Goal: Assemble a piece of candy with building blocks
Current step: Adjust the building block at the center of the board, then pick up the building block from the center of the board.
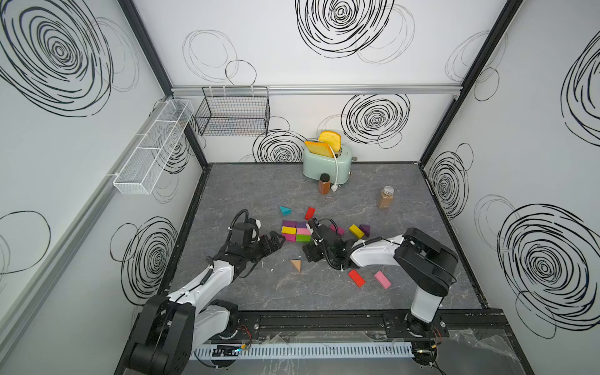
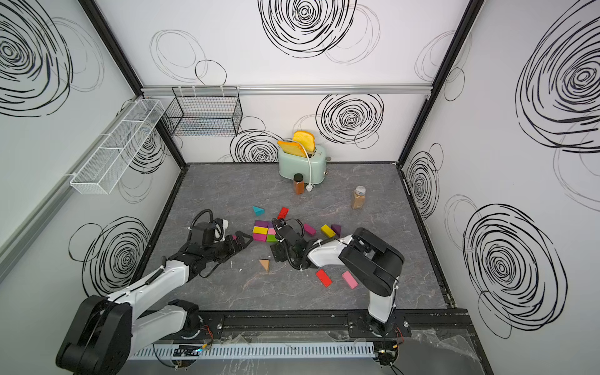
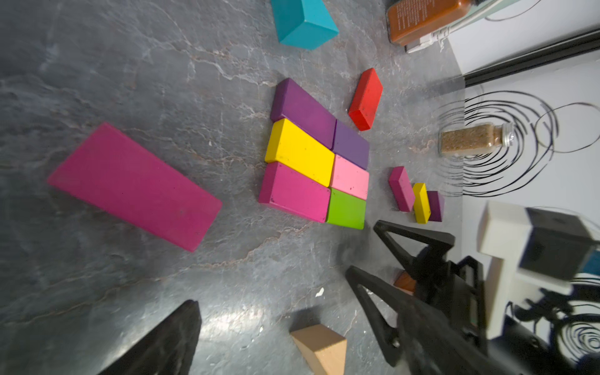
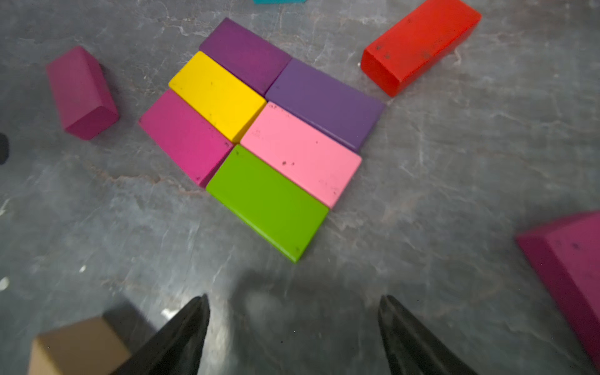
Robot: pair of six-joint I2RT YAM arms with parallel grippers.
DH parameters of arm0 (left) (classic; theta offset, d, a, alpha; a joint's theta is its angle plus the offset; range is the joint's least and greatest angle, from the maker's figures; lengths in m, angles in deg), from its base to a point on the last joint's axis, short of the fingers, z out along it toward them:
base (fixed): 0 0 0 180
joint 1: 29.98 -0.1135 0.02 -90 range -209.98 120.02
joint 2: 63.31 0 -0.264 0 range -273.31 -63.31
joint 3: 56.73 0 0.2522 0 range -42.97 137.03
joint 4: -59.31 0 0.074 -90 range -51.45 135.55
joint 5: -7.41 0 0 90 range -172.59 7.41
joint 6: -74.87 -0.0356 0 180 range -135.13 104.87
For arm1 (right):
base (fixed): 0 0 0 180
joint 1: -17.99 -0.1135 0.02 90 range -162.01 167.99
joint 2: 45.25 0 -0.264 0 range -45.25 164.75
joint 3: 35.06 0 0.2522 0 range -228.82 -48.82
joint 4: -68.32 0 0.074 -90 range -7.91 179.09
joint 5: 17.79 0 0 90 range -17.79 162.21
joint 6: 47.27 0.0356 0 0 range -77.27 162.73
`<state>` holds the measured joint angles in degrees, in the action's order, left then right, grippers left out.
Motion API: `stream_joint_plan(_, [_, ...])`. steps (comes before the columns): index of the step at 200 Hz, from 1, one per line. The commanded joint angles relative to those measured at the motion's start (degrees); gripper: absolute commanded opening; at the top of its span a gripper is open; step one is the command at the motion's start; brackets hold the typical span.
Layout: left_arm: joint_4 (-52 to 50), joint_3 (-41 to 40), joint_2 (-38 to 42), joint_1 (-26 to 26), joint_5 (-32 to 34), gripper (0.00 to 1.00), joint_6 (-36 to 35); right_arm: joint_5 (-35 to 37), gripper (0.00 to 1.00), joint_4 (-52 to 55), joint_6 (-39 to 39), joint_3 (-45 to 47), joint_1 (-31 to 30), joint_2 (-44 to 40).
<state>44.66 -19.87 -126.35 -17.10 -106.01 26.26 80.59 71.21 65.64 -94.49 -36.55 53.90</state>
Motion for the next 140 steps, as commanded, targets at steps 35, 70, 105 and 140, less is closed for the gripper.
stream_joint_plan(35, [-9.4, 2.4, 4.4, 14.8, 10.8, 0.89, 0.6, -11.6, 0.90, 9.2, 1.8, 7.0, 5.1, -18.7])
stream_joint_plan(70, [-12.8, 1.0, 10.7, 15.8, 14.2, 0.90, 5.1, -17.6, 0.91, 10.3, -0.5, 10.1, 4.5, -22.8])
stream_joint_plan(105, [-14.4, 0.7, 12.4, 9.9, 11.2, 0.92, 4.2, -13.2, 0.91, 9.2, 2.6, 9.4, -2.8, -22.1])
stream_joint_plan(140, [-6.1, -4.0, 9.5, -3.3, -1.2, 0.92, 5.2, -12.4, 0.91, 8.8, 1.6, 3.2, -6.8, -13.3])
